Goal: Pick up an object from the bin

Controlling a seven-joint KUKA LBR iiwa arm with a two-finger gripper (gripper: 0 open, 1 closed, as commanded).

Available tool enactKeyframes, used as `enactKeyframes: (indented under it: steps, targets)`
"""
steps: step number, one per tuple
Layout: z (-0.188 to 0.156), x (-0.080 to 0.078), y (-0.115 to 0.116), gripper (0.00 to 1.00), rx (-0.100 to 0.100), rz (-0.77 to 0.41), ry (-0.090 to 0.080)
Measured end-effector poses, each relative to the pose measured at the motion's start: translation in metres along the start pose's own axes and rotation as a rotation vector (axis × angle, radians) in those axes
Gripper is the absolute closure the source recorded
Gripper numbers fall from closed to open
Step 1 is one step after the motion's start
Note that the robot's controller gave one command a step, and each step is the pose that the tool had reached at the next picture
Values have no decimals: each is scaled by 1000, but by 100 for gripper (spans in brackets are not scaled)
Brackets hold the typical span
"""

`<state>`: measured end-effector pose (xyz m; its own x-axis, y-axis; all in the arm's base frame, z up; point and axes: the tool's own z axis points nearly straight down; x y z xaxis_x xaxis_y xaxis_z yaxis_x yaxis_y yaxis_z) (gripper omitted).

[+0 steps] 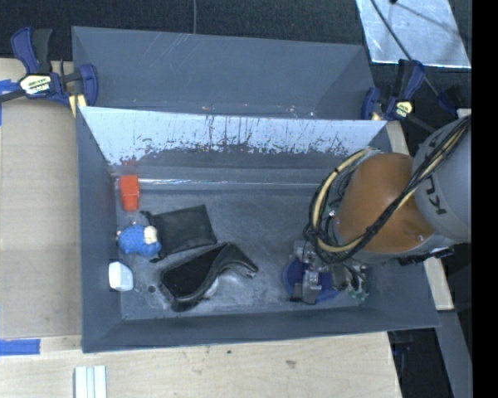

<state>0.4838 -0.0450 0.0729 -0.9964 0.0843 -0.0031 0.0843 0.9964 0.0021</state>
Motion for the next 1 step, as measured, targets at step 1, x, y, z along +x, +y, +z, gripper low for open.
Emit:
enactKeyframes:
  steps: [1]
  targets:
    - [-20, -1, -1, 100, 3, 1, -3]
